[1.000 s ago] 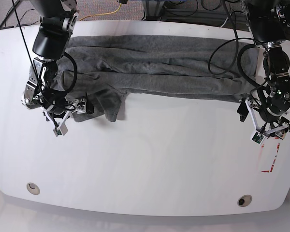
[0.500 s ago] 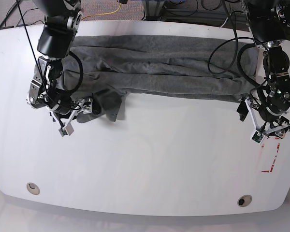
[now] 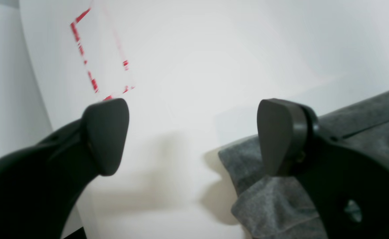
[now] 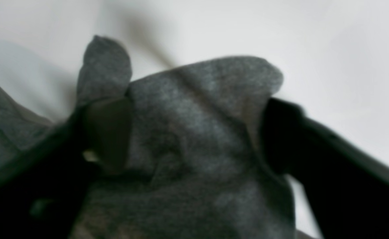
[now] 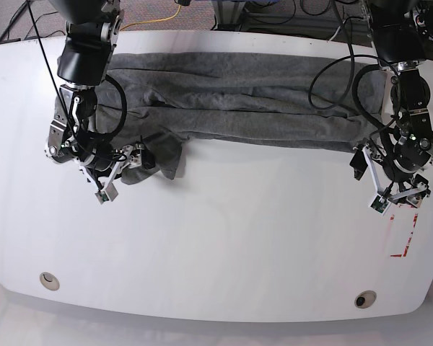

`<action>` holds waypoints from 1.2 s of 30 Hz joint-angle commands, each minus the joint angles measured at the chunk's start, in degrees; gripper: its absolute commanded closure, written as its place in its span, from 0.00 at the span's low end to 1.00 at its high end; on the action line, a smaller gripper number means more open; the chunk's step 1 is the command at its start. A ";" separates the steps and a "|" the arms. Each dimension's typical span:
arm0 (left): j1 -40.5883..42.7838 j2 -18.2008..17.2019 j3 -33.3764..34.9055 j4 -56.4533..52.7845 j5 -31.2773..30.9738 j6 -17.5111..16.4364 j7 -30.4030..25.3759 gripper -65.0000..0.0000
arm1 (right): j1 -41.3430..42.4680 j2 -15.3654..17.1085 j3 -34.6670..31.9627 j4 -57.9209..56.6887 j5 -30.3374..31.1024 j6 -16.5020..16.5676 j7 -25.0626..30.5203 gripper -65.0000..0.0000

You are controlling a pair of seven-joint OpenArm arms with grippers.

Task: Layout the t-shirt on the table in an organized manner, then fold the t-shirt properly
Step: 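Grasp the shirt end with the right gripper and fold it inward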

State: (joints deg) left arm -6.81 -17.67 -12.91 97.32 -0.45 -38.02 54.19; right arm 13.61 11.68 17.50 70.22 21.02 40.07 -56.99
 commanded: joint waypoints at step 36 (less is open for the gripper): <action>-1.32 -0.75 -0.15 -3.21 -0.30 0.26 -1.14 0.15 | -12.07 2.34 -0.40 30.49 34.41 -0.07 -20.33 1.00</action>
State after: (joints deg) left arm -7.14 -17.61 -12.84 93.25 -0.49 -38.02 53.98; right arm 2.44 13.34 16.99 97.25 51.75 39.83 -77.82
